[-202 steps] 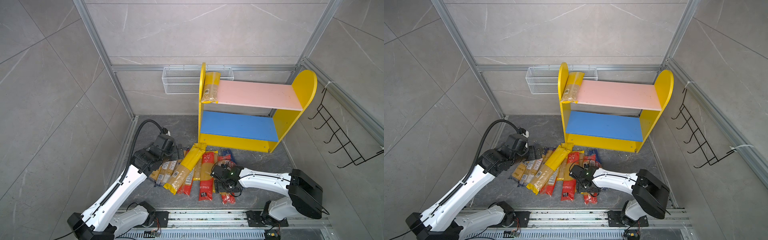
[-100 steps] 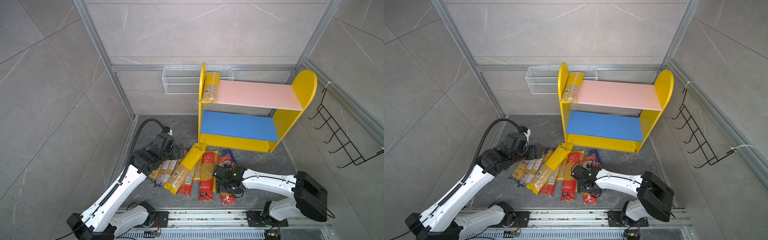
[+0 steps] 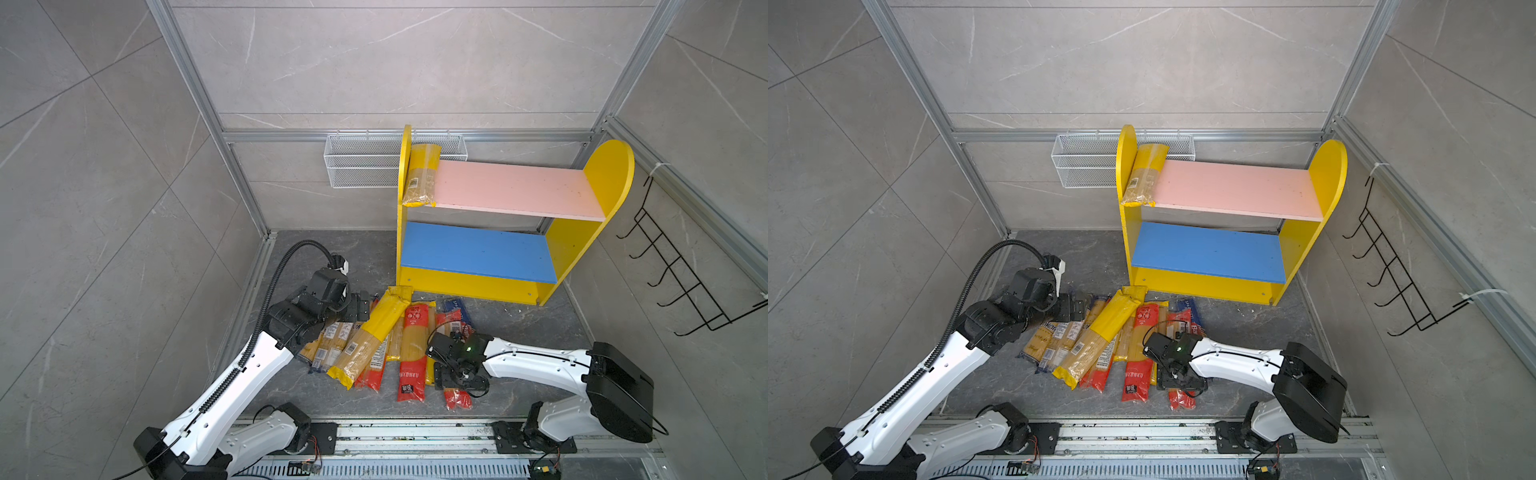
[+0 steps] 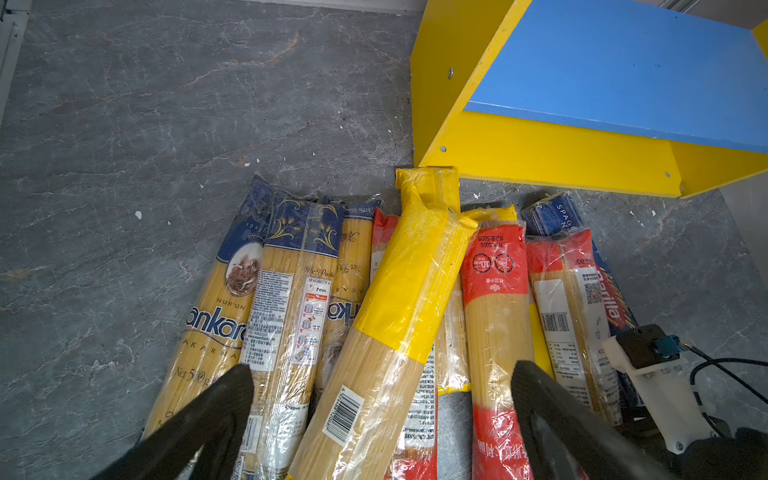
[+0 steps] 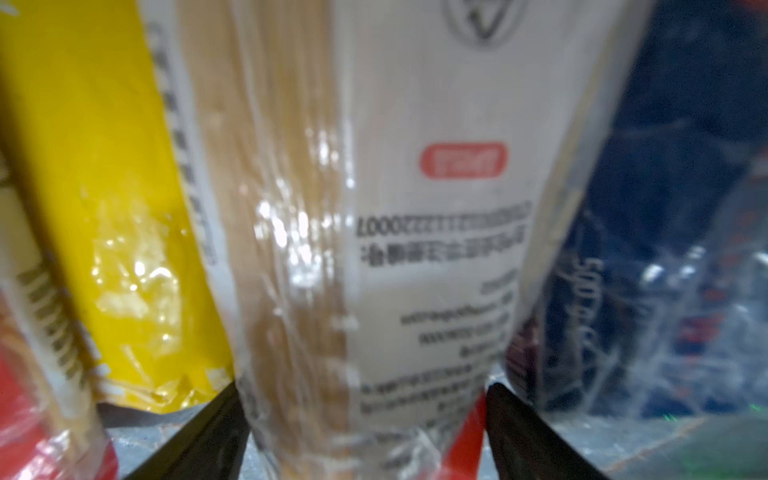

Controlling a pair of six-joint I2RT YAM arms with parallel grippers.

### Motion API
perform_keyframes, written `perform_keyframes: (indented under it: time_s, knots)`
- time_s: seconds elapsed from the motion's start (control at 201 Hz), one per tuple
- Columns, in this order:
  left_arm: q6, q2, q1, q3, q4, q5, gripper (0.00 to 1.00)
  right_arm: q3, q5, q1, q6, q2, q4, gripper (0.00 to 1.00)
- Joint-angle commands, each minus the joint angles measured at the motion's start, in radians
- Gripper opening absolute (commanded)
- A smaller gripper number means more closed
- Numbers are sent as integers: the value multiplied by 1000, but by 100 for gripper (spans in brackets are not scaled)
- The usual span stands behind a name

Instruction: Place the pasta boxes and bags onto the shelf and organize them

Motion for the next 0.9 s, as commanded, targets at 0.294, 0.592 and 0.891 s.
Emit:
perform_keyframes:
  time_s: [0.294, 0.592, 0.891]
  knots:
    - [76, -41, -2, 26, 14, 20, 100, -32, -52, 4, 24, 21, 98, 42]
    - [68, -29, -2, 27, 31, 32, 100, 16, -41, 5, 30, -168, -20, 0]
    - [64, -13, -2, 56, 39, 32, 100, 220, -3, 4, -24, -313, -197, 0]
